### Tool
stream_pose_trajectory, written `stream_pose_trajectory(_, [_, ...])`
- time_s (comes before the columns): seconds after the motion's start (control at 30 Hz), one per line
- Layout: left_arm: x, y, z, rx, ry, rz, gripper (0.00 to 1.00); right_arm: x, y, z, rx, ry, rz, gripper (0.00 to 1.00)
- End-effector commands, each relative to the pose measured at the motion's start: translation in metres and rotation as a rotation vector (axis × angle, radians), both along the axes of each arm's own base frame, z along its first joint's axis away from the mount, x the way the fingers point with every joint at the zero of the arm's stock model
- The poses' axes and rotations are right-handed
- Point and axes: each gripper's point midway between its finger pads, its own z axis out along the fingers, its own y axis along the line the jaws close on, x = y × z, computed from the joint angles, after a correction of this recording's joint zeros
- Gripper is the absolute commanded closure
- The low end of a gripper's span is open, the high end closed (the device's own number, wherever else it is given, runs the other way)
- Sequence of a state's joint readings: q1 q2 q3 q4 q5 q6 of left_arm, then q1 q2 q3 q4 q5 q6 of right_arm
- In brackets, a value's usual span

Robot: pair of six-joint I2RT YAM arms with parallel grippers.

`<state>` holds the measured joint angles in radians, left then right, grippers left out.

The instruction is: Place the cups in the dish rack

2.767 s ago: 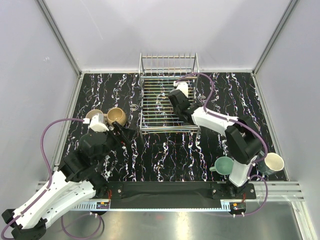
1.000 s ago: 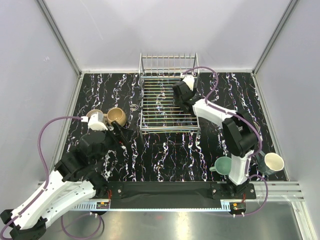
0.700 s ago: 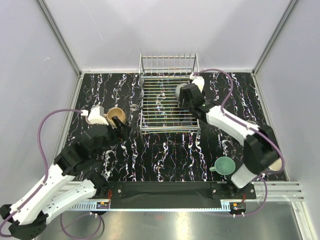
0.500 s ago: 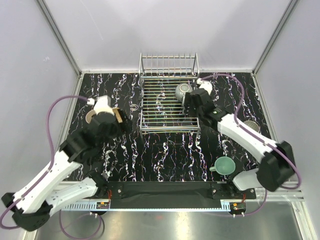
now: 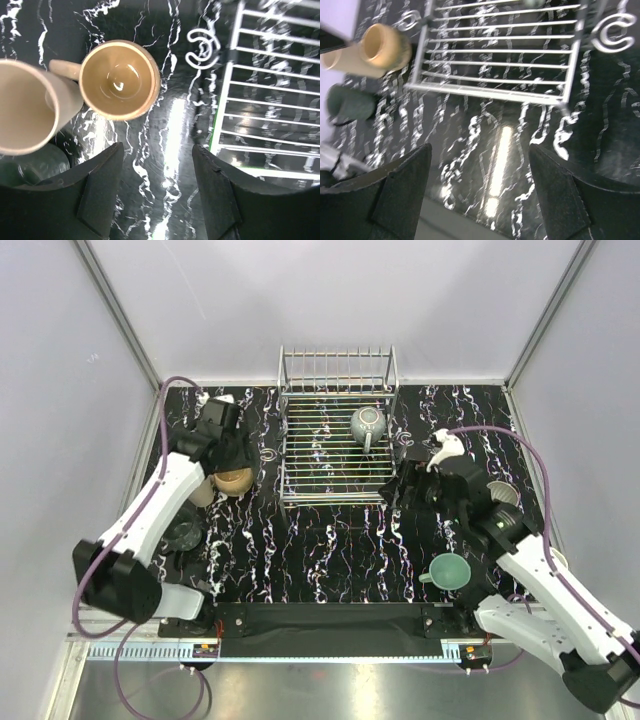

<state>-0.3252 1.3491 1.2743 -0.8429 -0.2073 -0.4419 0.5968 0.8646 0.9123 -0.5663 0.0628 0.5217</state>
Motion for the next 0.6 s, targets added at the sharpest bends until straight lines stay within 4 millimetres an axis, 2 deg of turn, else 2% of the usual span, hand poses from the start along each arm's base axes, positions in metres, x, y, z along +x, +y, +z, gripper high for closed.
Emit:
stream_pose_trajectory(0.0, [0.023,-0.002,0.002,0.020,-0.022,-0.073,0.38,-0.021,0.012,0.001,0.067,0.032,0.089,0.14])
stream_pose_trajectory(0.03, [0.027,-0.003,-0.012,0.029,0.013,-0.081,0.39,-0.024,0.011,-0.003,0.068,0.040,0.095,0.14])
stream_pose_trajectory(0.27, [0.045,0.008,-0.052,0.106,0.075,-0.054,0.41,-0.034,0.006,-0.017,0.058,0.052,0.103,0.13])
stream_pose_trajectory(0.37, [0.051,0.014,-0.060,0.131,0.076,-0.047,0.43,-0.034,0.004,-0.019,0.057,0.048,0.100,0.12])
stream_pose_trajectory(0.57, [0.060,0.013,-0.078,0.129,0.123,-0.056,0.48,-0.034,0.004,-0.015,0.057,0.035,0.103,0.11])
